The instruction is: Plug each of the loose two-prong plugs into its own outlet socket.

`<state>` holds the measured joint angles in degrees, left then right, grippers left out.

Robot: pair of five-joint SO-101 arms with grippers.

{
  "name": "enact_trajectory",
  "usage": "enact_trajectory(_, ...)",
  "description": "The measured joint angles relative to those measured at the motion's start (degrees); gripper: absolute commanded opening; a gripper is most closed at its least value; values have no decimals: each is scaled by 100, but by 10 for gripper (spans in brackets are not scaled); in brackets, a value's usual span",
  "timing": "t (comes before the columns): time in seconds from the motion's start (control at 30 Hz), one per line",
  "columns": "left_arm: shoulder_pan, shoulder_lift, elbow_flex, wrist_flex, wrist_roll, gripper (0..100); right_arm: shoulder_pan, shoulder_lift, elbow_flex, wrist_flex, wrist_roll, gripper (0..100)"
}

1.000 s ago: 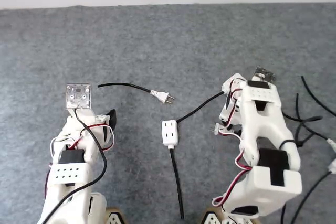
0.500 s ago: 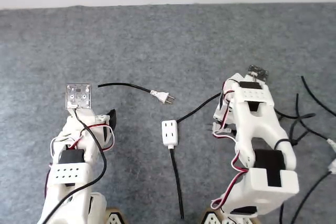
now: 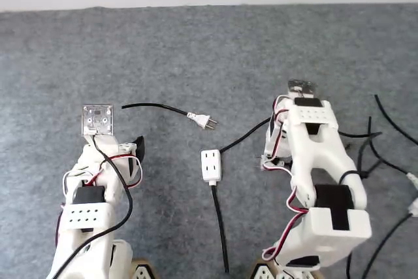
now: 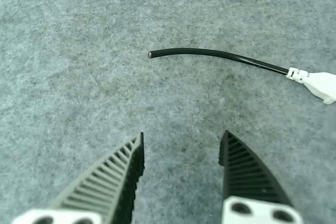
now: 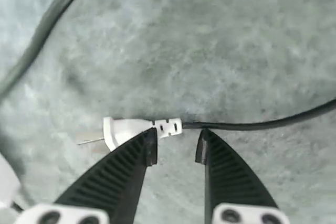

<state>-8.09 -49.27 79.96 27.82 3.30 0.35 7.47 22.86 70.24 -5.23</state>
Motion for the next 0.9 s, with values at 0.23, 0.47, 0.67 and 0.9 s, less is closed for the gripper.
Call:
enact_trajectory(0.23,0,0,0,0,0,225,176,0,-835,738,2215,147)
enact_trajectory(0.47,0,0,0,0,0,225,176,0,-993,1090,5591,147)
enact_trajectory(0.67,0,0,0,0,0,225,-62,0,-624,1099,6646,147)
enact_trajectory(0.9,0,0,0,0,-18,225,-158,0,88,545,6796,147)
